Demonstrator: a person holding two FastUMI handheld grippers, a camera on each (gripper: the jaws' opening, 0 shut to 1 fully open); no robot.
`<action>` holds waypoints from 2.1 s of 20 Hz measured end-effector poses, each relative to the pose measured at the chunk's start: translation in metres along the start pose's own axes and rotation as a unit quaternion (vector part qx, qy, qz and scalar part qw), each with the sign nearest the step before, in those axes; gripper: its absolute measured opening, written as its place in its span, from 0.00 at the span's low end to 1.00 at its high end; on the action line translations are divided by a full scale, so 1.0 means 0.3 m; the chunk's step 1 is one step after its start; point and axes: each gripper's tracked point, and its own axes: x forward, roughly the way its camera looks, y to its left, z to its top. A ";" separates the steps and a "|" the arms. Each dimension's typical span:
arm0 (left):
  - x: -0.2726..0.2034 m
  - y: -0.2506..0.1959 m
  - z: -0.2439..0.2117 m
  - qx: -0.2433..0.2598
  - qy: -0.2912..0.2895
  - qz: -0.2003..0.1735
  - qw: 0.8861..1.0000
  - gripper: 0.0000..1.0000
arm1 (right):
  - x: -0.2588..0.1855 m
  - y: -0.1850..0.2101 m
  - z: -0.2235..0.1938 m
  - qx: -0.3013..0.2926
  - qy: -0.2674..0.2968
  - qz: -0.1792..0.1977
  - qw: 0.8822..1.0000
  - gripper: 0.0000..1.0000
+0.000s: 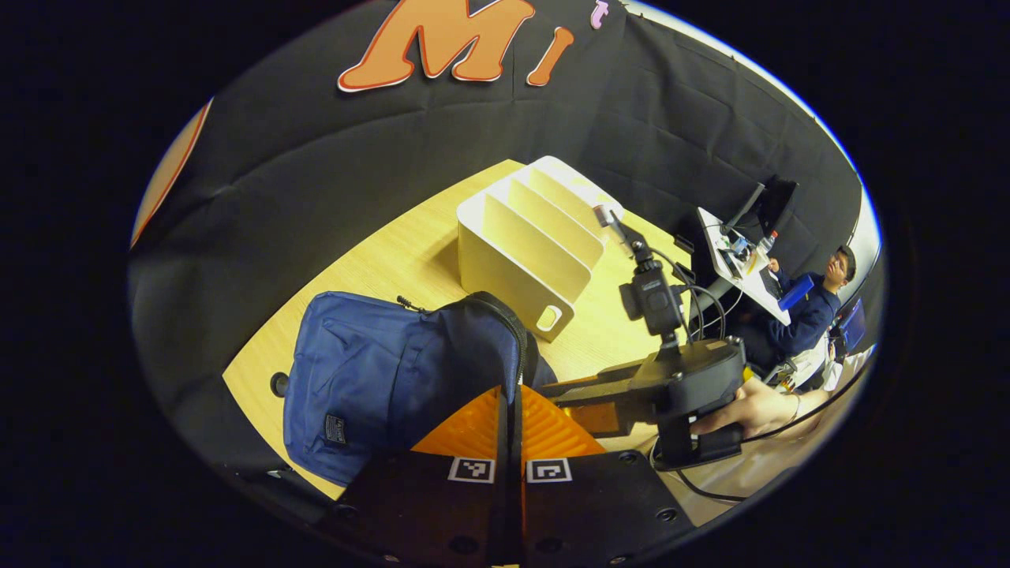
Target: Open the schoolbag, grab two books from the bookshelf and put them into the schoolbag.
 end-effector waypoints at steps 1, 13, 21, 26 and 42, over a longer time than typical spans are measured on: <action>0.004 -0.006 -0.005 -0.001 0.003 -0.002 1.000 0.01 | -0.014 -0.028 0.023 -0.001 -0.008 -0.005 1.000 0.87; 0.113 -0.124 -0.063 -0.073 0.048 -0.010 0.996 0.28 | -0.273 -0.367 0.307 -0.036 -0.023 -0.014 0.999 0.97; 0.226 -0.239 -0.091 -0.163 0.057 0.062 0.983 0.98 | -0.371 -0.563 0.435 -0.091 0.024 -0.023 0.995 0.97; 0.270 -0.383 0.026 -0.174 0.010 0.076 0.982 0.98 | -0.460 -0.617 0.548 -0.156 0.016 -0.033 0.987 0.97; -0.256 -0.517 0.741 -0.040 -0.394 0.253 0.883 0.96 | -1.081 -0.176 0.950 -0.352 -0.298 0.030 0.887 0.97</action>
